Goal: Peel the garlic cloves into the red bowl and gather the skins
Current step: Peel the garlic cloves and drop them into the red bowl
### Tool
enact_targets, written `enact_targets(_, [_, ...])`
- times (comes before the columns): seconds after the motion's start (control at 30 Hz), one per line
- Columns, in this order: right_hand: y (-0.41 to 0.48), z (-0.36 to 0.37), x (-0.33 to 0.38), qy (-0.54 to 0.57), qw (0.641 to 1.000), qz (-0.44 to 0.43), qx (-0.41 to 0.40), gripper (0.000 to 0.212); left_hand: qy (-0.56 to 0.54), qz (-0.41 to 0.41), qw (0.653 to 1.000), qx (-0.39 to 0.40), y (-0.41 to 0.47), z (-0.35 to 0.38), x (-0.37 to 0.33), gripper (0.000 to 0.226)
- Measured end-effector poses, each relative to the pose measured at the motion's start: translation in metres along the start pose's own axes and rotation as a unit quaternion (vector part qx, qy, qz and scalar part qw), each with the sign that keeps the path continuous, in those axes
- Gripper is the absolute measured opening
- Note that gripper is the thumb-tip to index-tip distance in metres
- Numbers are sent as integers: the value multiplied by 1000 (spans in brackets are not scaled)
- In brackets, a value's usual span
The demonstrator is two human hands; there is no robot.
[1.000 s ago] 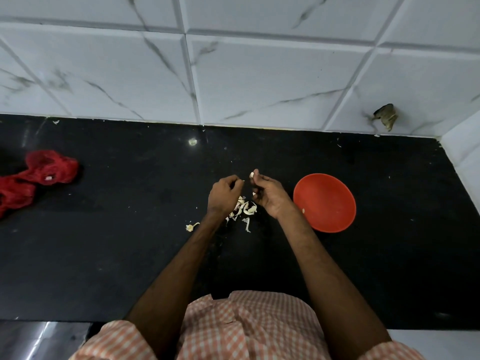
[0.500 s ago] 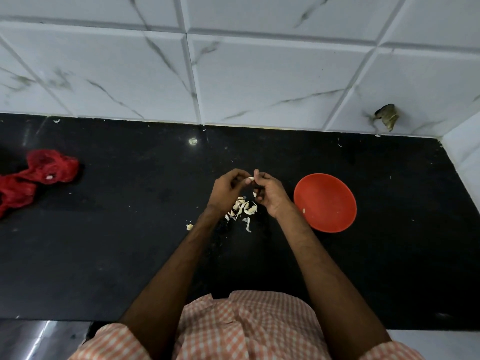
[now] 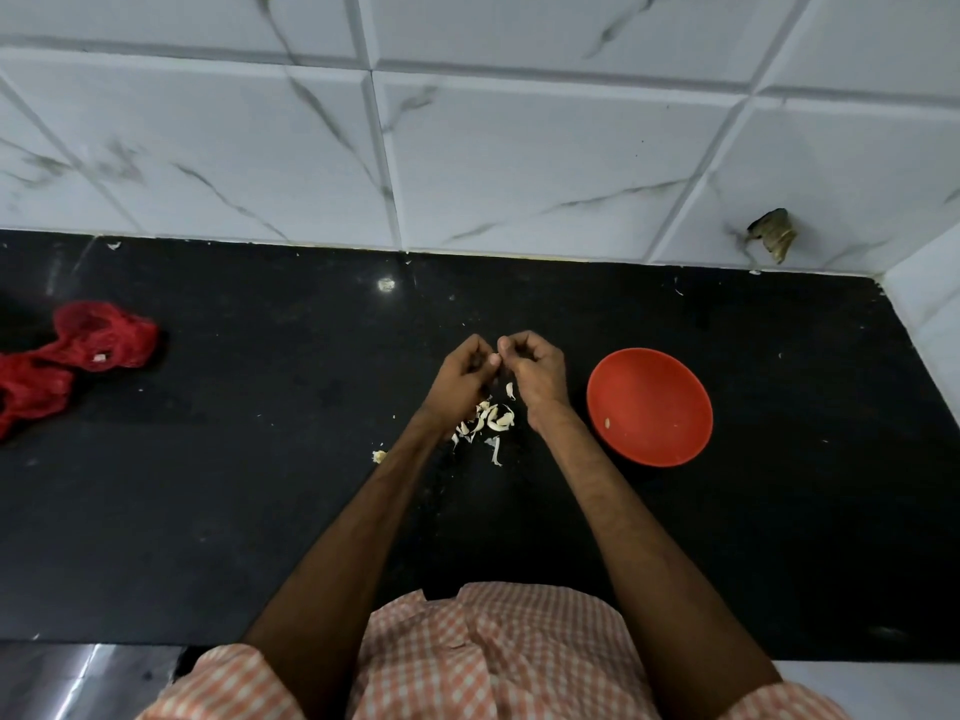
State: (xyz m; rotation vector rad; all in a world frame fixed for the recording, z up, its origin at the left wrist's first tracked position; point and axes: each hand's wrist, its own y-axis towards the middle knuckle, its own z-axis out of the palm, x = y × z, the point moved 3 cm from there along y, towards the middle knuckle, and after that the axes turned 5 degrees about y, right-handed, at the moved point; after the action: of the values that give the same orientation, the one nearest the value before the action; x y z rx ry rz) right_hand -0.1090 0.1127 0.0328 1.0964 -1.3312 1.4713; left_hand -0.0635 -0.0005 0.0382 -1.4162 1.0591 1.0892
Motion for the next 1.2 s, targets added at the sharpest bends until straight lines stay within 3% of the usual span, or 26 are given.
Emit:
enact_targets(0.17, [0,-1,4,-51,996,-60,36,21,-20,-32,999,-5,-5,1,-7,27])
enact_targets(0.27, [-2,-1,12,-110,987,-116,25,11,-34,-93,995,4,-6,2,-9,35])
enact_targets(0.5, [-2,-1,12,-136,971,-197,-1,10,-236,-213,947,51,-4,6,-13,41])
enact_targets(0.57, [0,-3,12,-136,971,-194,-24,12,-179,-190,964,42,-2,7,-14,40])
enact_targets(0.67, [6,-3,5,-106,985,-118,-61,18,-3,-46,999,-8,4,4,-13,34])
enact_targets(0.77, [12,0,-5,-44,998,-6,-51,24,266,62,960,-56,8,-6,-8,25])
enact_targets(0.87, [11,1,-1,-21,999,39,-28,27,374,75,921,-83,5,-11,-10,21])
enact_targets(0.97, [9,2,3,-2,999,31,-14,25,283,58,955,-70,6,-10,-12,26])
enact_targets(1.07, [6,2,6,-28,999,-31,-6,20,39,-45,998,-26,5,0,-16,39])
enact_targets(1.2, [-2,-2,14,-30,991,-129,3,14,-192,-204,959,51,1,5,-20,40])
